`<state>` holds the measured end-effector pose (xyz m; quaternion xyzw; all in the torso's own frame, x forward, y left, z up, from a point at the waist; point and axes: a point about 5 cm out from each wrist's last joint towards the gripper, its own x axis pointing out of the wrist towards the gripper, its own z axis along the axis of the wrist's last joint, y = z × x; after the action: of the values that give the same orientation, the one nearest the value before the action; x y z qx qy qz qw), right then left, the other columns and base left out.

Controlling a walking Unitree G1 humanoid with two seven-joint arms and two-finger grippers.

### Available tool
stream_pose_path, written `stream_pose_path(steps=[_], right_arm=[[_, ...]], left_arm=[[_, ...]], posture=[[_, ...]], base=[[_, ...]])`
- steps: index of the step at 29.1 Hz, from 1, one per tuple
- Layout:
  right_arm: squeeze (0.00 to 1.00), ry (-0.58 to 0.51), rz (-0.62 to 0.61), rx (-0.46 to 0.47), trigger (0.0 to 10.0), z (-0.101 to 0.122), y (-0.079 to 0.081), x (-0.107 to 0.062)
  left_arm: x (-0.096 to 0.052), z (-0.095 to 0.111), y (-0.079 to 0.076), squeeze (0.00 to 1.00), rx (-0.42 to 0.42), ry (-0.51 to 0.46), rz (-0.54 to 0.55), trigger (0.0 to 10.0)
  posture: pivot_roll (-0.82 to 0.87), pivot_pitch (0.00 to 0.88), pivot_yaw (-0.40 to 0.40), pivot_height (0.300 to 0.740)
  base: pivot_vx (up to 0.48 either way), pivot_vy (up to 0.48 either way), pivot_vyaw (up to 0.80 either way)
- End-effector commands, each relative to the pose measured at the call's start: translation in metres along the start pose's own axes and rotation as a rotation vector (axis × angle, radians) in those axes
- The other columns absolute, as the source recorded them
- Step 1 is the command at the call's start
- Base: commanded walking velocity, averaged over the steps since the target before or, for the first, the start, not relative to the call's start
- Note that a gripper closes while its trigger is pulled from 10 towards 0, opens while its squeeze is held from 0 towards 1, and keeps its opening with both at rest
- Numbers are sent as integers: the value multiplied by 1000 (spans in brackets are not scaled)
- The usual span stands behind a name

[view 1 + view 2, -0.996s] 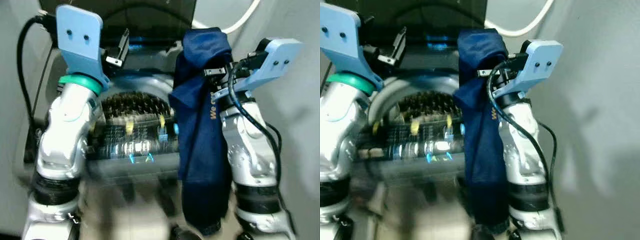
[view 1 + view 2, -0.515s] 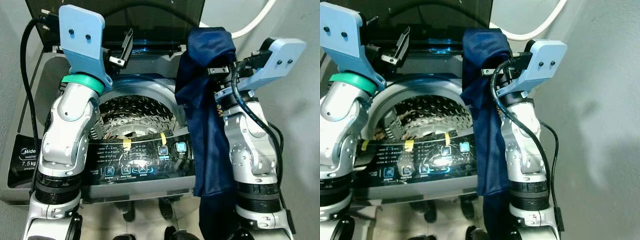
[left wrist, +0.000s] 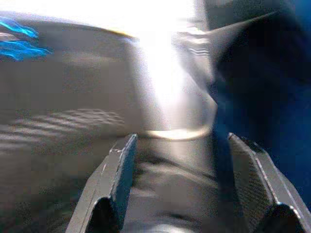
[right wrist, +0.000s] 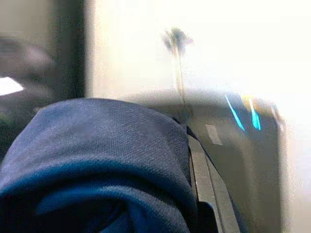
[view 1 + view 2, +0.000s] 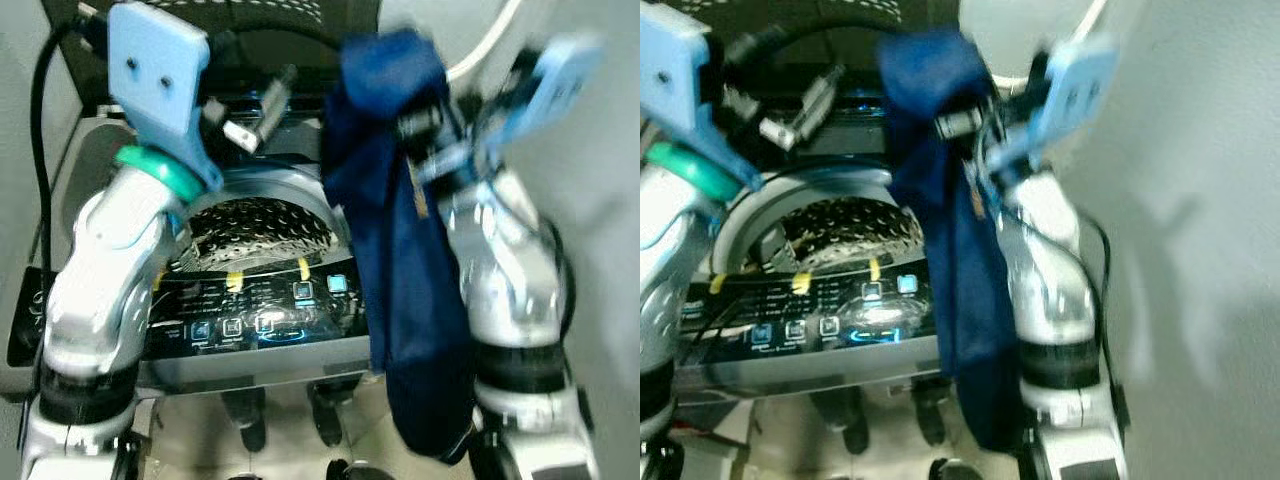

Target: Clothes washing

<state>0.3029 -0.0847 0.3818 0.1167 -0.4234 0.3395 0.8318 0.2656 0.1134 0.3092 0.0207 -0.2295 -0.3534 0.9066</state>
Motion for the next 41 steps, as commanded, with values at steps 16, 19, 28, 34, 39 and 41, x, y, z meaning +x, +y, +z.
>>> stream_pose_path(steps=[16, 19, 28, 34, 39, 41], right_arm=[[0, -332, 326, 441, 10000, 87, 20, 45], [0, -344, 354, 454, 10000, 96, 15, 38], [0, -184, 253, 341, 10000, 67, -1, 14], [0, 149, 48, 92, 10000, -1, -32, -20], [0, 289, 66, 14, 10000, -34, -29, -34], [0, 327, 86, -9, 10000, -45, -24, -36]], left_arm=[[52, -28, -12, 0, -229, 42, -270, 10000], [71, -49, 27, 0, -138, 191, 22, 10000], [60, -10, 116, 0, 159, 105, 658, 10000], [33, 43, 115, 0, 524, -139, 794, 10000], [21, 50, 111, 0, 650, -181, 879, 10000], [16, 53, 111, 0, 698, -195, 926, 10000]], posture=[[13, 55, 26, 740], [7, 55, 35, 740], [21, 61, 34, 740], [41, 70, 28, 740], [52, 71, 24, 740], [53, 70, 24, 740]], base=[[0, 0, 0], [0, 0, 0], [0, 0, 0], [0, 0, 0], [0, 0, 0], [0, 0, 0]])
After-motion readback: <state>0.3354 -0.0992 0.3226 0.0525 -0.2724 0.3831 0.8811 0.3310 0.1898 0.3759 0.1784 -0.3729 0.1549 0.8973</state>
